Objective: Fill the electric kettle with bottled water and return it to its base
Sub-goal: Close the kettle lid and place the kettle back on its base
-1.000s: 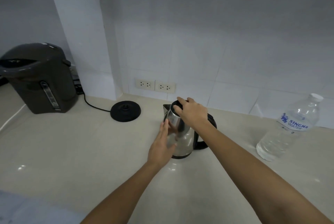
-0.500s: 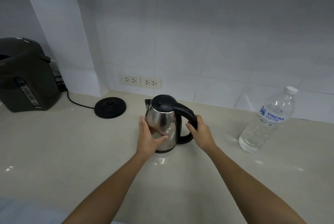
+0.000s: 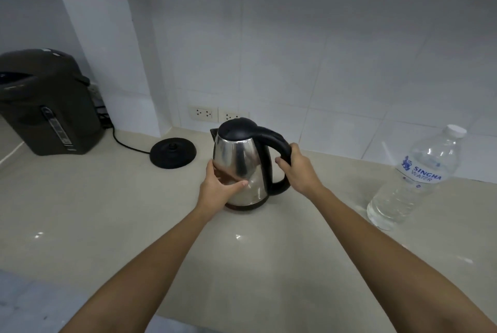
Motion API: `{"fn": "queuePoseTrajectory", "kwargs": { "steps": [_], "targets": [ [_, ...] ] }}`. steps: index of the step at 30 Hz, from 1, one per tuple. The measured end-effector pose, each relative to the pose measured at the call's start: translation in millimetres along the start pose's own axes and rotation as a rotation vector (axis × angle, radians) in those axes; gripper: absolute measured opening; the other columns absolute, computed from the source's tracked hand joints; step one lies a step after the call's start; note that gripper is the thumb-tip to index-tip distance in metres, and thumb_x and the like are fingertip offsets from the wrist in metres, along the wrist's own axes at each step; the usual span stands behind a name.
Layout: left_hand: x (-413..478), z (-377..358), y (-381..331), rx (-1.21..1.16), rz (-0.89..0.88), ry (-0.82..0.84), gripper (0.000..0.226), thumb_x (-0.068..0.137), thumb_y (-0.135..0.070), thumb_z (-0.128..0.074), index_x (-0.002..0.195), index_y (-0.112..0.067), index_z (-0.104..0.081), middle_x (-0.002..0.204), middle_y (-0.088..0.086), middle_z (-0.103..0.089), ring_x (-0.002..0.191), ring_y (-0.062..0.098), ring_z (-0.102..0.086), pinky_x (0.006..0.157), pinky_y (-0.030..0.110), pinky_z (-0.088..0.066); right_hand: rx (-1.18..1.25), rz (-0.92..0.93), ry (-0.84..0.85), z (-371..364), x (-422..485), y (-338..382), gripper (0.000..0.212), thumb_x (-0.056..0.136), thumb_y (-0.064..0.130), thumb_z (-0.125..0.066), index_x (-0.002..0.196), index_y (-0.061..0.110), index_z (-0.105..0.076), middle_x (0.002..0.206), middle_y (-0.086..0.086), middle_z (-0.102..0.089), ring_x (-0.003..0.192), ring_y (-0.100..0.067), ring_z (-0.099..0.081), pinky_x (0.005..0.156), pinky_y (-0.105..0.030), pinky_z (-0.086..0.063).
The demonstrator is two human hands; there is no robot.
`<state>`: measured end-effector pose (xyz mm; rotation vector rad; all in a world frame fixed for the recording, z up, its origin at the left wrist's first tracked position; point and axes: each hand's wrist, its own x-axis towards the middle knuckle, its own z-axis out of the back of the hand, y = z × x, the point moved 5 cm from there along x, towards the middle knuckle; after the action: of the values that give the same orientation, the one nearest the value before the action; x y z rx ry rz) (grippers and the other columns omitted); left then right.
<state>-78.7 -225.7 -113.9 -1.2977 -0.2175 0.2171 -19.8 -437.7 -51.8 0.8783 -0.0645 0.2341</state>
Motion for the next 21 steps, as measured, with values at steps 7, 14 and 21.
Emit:
{"fn": "queuePoseTrajectory", "kwargs": {
  "steps": [7,14,21],
  "targets": [
    [62,61,-37,0.045,-0.069,-0.045,0.106,0.056,-0.048,-0.088,0.142,-0.025,-0.03,0.127,-0.004,-0.058,0.117,0.016,-0.055,0.102,0.037,-0.047,0.068,0.072,-0.026,-19,64,61,0.017,0.096,0.026,-0.052,0.106,0.016,-0.043,0.083,0.001,-0.057,0.073,-0.013,-0.054,0.06,-0.025,-0.042],
    [134,144,-24,0.135,-0.072,-0.095,0.096,0.055,-0.047,-0.089,0.133,-0.025,-0.038,0.123,-0.004,-0.06,0.115,0.018,-0.057,0.097,0.034,-0.048,0.261,0.048,0.012,-94,125,112,0.016,0.094,0.018,-0.054,0.109,0.016,-0.046,0.097,0.001,-0.065,0.089,-0.013,-0.06,0.072,-0.027,-0.043],
    [187,196,14,0.175,-0.032,-0.045,0.101,0.054,-0.042,-0.091,0.136,-0.026,-0.034,0.124,-0.004,-0.06,0.115,0.02,-0.057,0.096,0.035,-0.05,0.372,-0.022,0.018,-168,157,128,0.02,0.092,0.01,-0.057,0.102,0.026,-0.049,0.097,0.001,-0.066,0.093,-0.005,-0.061,0.082,-0.027,-0.042]
  ]
}}
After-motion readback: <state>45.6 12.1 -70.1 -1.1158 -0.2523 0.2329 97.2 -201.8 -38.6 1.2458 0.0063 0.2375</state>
